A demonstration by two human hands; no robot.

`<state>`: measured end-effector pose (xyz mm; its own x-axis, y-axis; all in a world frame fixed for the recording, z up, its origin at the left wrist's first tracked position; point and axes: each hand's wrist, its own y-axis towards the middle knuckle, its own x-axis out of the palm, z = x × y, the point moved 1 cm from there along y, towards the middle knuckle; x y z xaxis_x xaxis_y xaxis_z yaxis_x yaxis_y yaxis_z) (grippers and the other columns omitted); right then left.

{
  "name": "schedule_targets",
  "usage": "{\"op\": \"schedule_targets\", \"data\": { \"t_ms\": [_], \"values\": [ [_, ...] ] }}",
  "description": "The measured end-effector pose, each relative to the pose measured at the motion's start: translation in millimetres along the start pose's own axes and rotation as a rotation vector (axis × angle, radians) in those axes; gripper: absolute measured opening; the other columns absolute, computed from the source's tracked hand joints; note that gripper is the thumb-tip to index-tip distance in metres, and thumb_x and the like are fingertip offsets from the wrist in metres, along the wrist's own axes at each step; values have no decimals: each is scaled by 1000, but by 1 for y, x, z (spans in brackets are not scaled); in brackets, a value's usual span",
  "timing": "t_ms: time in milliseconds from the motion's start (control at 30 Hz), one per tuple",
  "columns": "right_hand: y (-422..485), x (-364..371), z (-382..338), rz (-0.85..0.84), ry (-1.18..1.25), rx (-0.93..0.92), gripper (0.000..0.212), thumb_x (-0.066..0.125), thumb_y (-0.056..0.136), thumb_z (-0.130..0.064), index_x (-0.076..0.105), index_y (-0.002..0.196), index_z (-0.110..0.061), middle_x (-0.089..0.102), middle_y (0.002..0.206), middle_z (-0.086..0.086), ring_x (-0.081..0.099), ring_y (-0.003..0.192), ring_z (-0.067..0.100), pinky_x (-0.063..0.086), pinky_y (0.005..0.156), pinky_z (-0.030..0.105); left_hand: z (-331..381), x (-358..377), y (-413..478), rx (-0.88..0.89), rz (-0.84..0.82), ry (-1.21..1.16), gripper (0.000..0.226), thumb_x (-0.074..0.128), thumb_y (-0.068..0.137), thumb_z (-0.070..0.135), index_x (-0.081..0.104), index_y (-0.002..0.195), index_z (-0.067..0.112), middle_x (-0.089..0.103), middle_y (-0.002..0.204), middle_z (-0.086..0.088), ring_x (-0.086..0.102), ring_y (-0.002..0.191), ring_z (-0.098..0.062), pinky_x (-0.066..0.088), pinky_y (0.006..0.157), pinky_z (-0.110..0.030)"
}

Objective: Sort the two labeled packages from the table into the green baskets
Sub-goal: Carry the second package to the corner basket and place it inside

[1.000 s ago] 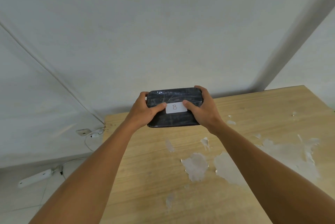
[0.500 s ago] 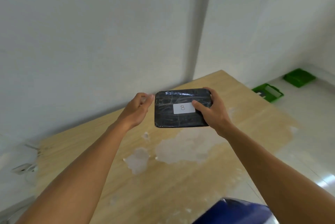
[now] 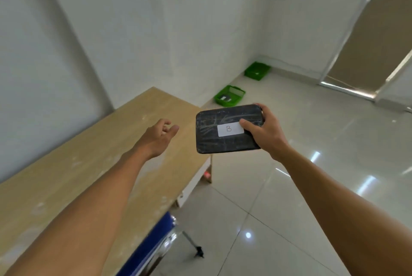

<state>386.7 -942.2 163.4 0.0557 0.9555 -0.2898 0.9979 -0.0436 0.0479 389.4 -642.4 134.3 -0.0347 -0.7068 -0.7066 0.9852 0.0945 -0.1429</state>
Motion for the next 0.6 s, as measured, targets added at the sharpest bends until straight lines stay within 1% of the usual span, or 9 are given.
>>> {"op": "schedule_targets", "data": {
  "t_ms": [100,133,167,267,333,467,600],
  "values": [
    [12,-64,16,104,-11,9,50,71,89,-26,46,132,-26,63,111,0,65,98,17,62,72,35,60,38,34,89,-47,11,58,45,93,56,46,137,18,56,135,-9,52,103,-18,40,87,-33],
    [17,-81,21,129,-15,12,50,71,89,-26,46,132,-26,63,110,0,66,98,17,62,73,36,80,50,44,121,-63,15,58,46,93,56,46,137,17,56,134,-9,52,104,-19,41,88,-34],
    [23,-97,25,149,-12,16,50,71,89,-27,46,132,-26,63,109,-1,66,97,17,62,71,35,98,62,55,150,-82,19,58,47,93,56,46,137,17,56,133,-9,53,105,-19,42,89,-35],
    [45,-136,39,195,-5,19,51,71,89,-25,47,133,-23,62,109,0,66,95,17,60,61,24,144,96,85,216,-137,34,58,50,92,54,46,137,17,58,130,-9,57,112,-24,46,93,-39],
    [64,-158,50,211,-7,21,51,71,89,-24,47,133,-22,62,110,2,66,95,16,57,58,20,165,116,107,239,-168,49,58,52,92,54,46,136,17,59,128,-8,58,112,-25,46,96,-41],
    [119,-198,73,228,-14,25,46,71,89,-24,47,129,-24,62,109,1,66,93,14,57,57,18,198,154,169,243,-208,67,60,52,90,55,45,137,18,60,127,-5,58,111,-23,46,96,-40],
    [187,-235,90,250,-23,33,48,71,89,-24,47,130,-24,62,112,3,66,95,17,60,64,25,244,185,239,247,-189,17,59,50,92,55,45,138,17,57,123,-4,56,111,-23,45,97,-41]
  ]
}}
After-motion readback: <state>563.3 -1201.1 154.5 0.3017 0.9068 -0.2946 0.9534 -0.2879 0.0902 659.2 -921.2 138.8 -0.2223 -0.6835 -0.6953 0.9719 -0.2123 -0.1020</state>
